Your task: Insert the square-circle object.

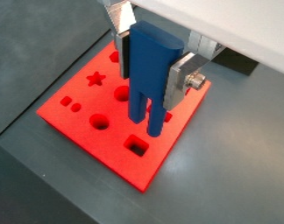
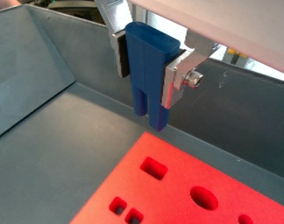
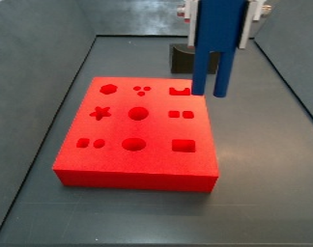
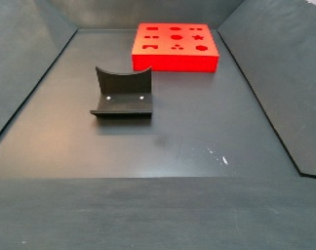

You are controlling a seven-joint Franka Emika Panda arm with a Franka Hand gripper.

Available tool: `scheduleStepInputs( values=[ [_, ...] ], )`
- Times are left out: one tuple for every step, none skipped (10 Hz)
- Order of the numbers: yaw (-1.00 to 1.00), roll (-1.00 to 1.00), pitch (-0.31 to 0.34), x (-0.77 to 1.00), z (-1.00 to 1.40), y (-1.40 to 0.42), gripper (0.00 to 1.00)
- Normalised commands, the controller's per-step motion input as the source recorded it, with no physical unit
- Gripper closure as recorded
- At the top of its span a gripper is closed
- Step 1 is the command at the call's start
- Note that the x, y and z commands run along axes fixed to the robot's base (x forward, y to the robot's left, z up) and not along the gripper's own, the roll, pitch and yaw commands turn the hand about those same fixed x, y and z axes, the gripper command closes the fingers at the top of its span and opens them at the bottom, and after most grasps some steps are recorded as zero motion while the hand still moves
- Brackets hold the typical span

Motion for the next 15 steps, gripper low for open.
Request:
scheduleStepInputs(
  values=[
    [-0.14, 0.39, -0.106, 0.02, -0.25, -0.55, 1.0],
    [-0.04, 0.5, -0.191, 0.07, 0.0, -0.53, 1.0],
    [0.06, 0.5, -0.2, -0.01, 0.06, -0.25, 1.0],
    [0.31, 0.5, -0.124, -0.1, 0.0, -0.06, 1.0],
    [0.45, 0.5, 0.0, 0.0, -0.01, 0.0, 1.0],
    [0.57, 0.48, -0.041, -0.1, -0.2, 0.04, 1.0],
    [0.61, 0.35, -0.179, -0.25, -0.35, 0.21, 1.0],
    [0.01, -0.09, -0.027, -0.24, -0.11, 0.07, 1.0],
    [0.0, 0.0, 0.0, 0.0, -0.01, 0.1, 1.0],
    [0.64, 0.03, -0.034, -0.5, -0.63, 0.15, 1.0],
    [0.59, 0.06, -0.054, -0.57, -0.72, 0.21, 1.0],
    [0.34, 0.03, -0.11, -0.81, -0.76, 0.34, 1.0],
    [0.21, 0.0, -0.153, -0.92, -0.75, 0.39, 1.0],
    [0.05, 0.0, -0.189, -1.0, -0.61, 0.4, 1.0],
    [0.0, 0.05, -0.249, -0.79, 0.32, -0.01, 1.0]
  ],
)
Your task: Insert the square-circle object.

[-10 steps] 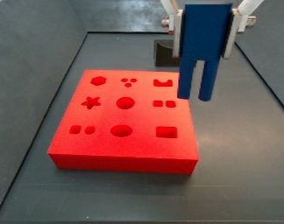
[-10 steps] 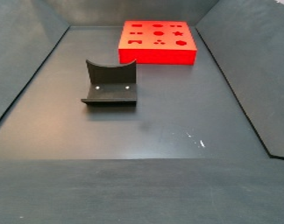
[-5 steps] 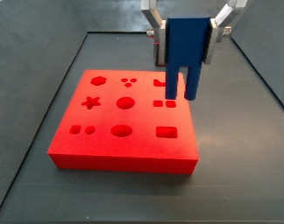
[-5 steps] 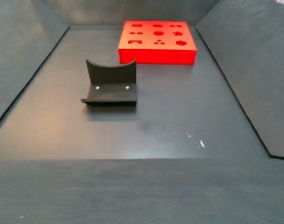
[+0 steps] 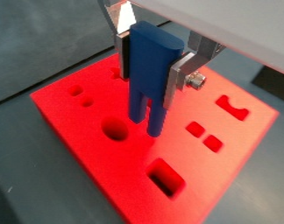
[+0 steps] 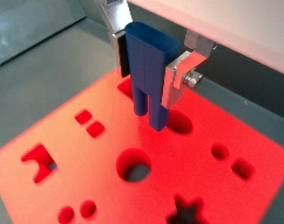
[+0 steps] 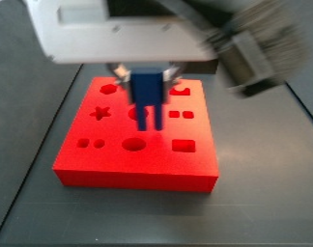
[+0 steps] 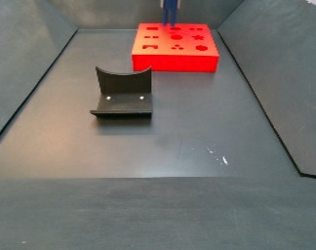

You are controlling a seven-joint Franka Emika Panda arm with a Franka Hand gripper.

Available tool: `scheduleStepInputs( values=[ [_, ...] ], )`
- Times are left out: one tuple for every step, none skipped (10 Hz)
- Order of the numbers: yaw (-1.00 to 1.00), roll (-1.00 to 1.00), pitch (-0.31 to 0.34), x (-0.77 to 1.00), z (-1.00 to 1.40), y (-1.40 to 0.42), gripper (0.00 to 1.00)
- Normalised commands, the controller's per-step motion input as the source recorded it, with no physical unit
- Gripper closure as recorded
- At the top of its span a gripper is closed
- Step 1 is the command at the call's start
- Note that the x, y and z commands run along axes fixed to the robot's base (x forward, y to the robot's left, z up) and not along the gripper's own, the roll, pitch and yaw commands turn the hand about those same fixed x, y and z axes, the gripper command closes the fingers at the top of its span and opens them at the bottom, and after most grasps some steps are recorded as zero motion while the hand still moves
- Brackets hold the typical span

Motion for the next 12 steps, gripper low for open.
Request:
scheduleStepInputs(
  values=[
    [0.0, 0.37, -0.204, -0.09, 0.9, -0.31, 1.0],
    [0.06, 0.31, -0.347, -0.54, 0.74, -0.13, 1.0],
    [0.0, 0.3, -0.423, -0.74, 0.54, 0.0, 1.0],
    [0.0, -0.11, -0.34, -0.83, 0.0, 0.04, 1.0],
    [0.02, 0.0, 0.0, 0.0, -0.03, 0.0, 1.0],
    [0.0, 0.19, -0.094, -0.07, -0.43, -0.22, 1.0],
    [0.0, 0.16, -0.124, -0.14, -0.69, -0.33, 1.0],
    [-0.02, 0.09, -0.044, 0.0, -0.66, -0.3, 1.0],
    [0.0, 0.0, 0.027, 0.07, -0.03, -0.08, 1.0],
    [0.0, 0.05, 0.0, 0.0, -0.07, 0.08, 1.0],
    [-0.01, 0.1, 0.0, -0.09, -0.59, 0.05, 1.0],
    [-0.1, 0.08, 0.0, -0.17, -0.67, 0.01, 1.0]
  ],
)
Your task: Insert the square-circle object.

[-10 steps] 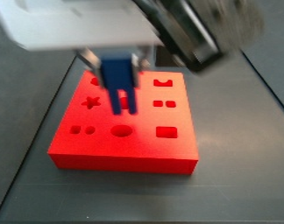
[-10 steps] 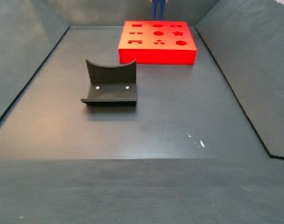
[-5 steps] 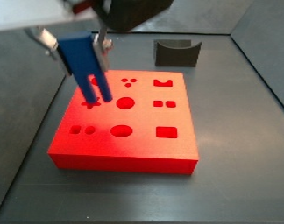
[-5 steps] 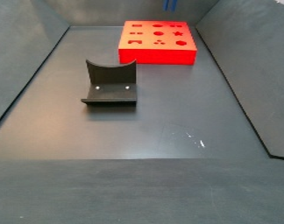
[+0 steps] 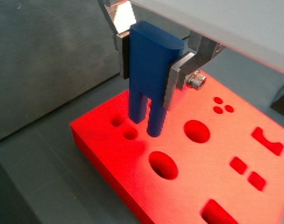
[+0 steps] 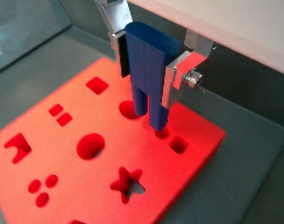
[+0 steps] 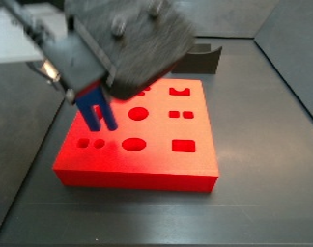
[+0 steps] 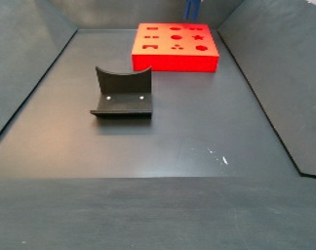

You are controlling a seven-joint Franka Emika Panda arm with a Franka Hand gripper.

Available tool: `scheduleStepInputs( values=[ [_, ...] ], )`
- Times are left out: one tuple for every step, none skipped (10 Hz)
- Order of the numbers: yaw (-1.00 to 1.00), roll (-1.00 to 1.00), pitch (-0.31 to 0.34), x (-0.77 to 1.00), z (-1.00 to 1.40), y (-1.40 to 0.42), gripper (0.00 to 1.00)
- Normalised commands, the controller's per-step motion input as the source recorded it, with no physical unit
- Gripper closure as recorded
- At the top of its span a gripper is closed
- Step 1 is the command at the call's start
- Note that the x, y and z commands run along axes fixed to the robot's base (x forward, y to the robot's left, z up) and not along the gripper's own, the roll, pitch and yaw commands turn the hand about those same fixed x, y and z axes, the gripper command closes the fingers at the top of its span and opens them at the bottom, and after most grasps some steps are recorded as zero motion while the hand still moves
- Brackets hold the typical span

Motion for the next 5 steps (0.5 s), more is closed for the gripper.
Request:
scheduleStepInputs(
  values=[
    [-0.09, 0.07, 0.0, -0.24, -0.59, 0.0, 1.0],
    [-0.02, 0.06, 0.0, -0.29, -0.47, 0.0, 1.0],
    [0.0, 0.03, 0.0, -0.16, -0.37, -0.1, 1.0],
    [0.0, 0.08, 0.0, -0.17, -0.35, -0.05, 1.0],
    [0.0, 0.07, 0.0, -0.2, -0.31, -0.12, 1.0]
  ],
)
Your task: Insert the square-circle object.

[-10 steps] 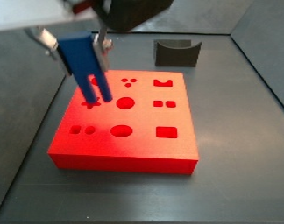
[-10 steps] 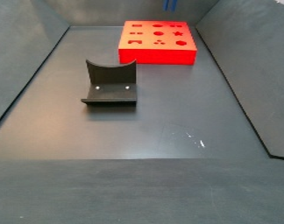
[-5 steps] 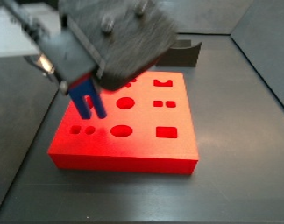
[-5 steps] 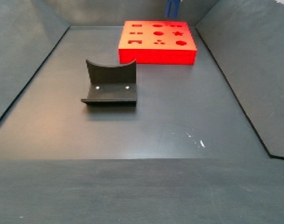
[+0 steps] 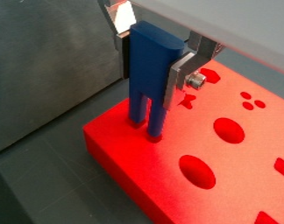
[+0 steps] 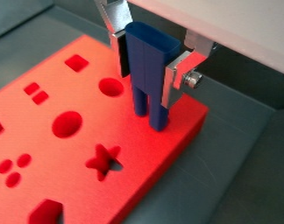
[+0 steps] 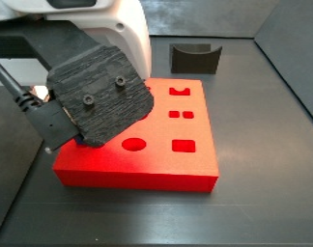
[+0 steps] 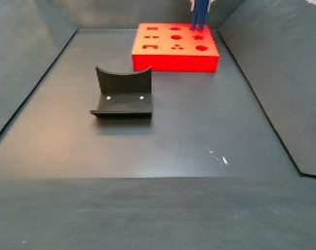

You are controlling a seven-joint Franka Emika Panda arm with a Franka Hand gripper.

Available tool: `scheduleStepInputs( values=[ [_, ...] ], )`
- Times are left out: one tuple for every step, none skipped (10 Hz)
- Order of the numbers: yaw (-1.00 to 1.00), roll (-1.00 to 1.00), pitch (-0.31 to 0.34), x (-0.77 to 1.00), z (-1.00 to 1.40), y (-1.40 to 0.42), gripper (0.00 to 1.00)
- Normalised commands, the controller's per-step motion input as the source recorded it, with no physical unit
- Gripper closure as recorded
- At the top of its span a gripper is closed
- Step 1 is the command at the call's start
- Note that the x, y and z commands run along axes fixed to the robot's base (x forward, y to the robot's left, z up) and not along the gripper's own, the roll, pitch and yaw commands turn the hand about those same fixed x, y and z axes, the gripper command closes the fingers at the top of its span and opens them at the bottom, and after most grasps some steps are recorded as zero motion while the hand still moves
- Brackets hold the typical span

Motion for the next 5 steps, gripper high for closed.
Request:
scheduleStepInputs(
  values=[
    [0.0, 0.02, 0.0, -0.07, -0.38, -0.17, 1.0],
    [0.0, 0.01, 0.006, 0.0, -0.33, -0.14, 1.0],
    [0.0, 0.08, 0.014, 0.15, -0.42, -0.06, 1.0],
    [0.0, 0.17, 0.04, 0.25, -0.51, 0.07, 1.0],
    [0.0, 0.13, 0.049, 0.11, -0.4, 0.15, 1.0]
  ],
)
